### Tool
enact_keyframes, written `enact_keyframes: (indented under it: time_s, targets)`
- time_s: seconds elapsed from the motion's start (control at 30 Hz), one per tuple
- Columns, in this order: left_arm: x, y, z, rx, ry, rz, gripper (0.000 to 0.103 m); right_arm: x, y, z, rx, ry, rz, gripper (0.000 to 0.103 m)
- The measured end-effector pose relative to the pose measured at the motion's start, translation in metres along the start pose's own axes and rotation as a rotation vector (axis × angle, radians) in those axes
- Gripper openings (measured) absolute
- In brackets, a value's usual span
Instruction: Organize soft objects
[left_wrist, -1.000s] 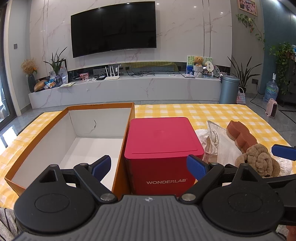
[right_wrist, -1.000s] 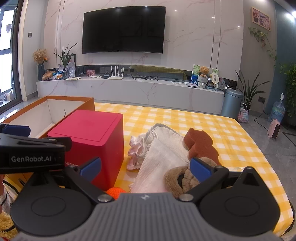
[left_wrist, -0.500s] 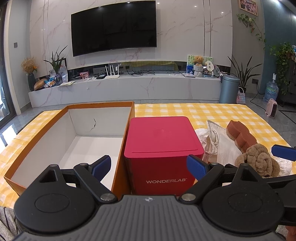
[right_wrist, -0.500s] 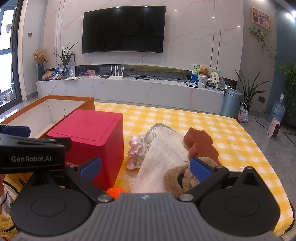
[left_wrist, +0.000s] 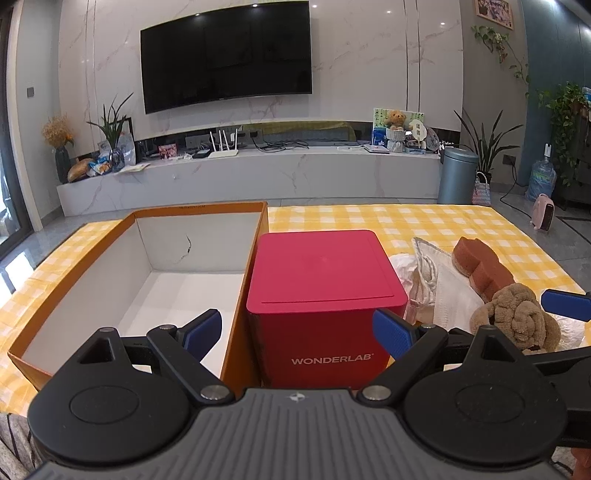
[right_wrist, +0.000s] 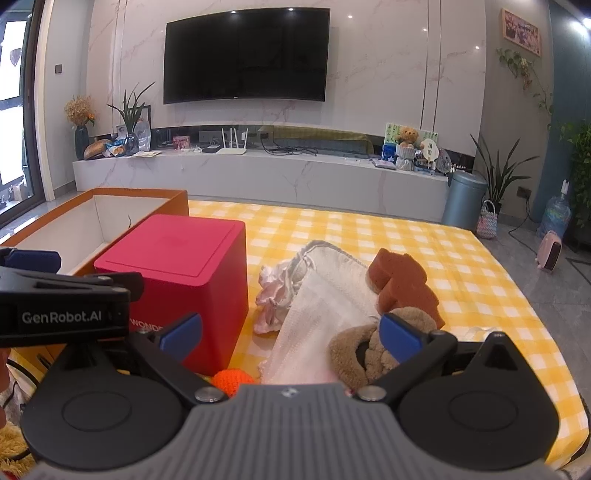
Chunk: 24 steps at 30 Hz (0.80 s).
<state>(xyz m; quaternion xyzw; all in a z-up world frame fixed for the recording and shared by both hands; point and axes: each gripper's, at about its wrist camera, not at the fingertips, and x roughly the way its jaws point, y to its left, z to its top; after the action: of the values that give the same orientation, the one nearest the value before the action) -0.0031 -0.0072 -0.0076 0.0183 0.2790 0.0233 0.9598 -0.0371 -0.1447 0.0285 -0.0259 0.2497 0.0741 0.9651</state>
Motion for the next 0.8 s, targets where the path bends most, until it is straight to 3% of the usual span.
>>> enact_keyframes:
  time_s: [0.23, 0.33, 0.6, 0.8]
  targets:
    - [0.002, -0.007, 0.008, 0.020, 0.006, -0.020, 0.103, -0.003, -0.002, 0.003, -0.012, -0.013, -0.037, 0.100]
    - [0.000, -0.017, 0.016, 0.058, -0.018, -0.060, 0.103, -0.004, -0.013, 0.006, 0.026, -0.015, -0.053, 0.100]
    - [0.008, -0.046, 0.026, 0.097, -0.018, -0.154, 0.103, 0.007, -0.064, 0.003, 0.229, 0.087, -0.159, 0.100]
    - [0.027, -0.050, 0.016, 0.174, 0.044, -0.258, 0.103, 0.019, -0.109, -0.011, 0.459, 0.174, -0.230, 0.100]
